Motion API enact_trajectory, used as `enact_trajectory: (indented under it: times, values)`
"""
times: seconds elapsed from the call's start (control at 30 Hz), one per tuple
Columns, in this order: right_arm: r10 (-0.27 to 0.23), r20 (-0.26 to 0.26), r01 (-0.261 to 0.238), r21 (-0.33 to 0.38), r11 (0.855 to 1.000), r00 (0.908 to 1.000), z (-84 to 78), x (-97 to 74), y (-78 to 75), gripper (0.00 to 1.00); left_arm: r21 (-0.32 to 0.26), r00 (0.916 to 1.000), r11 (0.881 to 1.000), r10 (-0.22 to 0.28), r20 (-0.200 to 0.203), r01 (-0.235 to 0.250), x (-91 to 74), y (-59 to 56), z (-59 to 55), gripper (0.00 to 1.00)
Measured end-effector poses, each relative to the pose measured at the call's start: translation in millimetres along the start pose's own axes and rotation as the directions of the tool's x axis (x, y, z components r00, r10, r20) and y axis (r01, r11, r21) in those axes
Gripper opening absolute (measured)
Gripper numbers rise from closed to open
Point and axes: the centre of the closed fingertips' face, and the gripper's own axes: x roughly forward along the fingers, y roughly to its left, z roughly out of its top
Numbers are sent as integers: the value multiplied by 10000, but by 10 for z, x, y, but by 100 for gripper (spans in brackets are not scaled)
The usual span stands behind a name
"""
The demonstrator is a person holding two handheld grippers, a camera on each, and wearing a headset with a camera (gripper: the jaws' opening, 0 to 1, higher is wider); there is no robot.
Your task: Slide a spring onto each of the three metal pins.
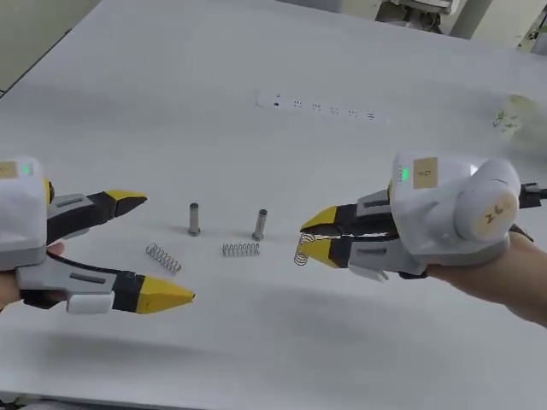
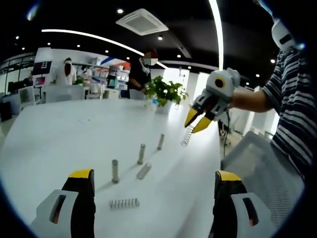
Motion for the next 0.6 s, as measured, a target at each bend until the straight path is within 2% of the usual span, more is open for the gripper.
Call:
enact_trajectory:
  times: [0.33,0.47,0.6]
  values:
    - [-478,-80,480,274,9985,9988,-92,-91,-199,8,-154,9999,9997,164,-4,-164,-34,47,-23,98]
    - [-810,-163,816,438,9957,9966,-153,-156,-316,8,-111,9997,9997,240,57,-240,-41,57,-16,98]
    - [-1363,-318,1379,545,9889,9902,-251,-215,-503,8,-215,9997,9995,253,57,-252,-45,38,-15,98]
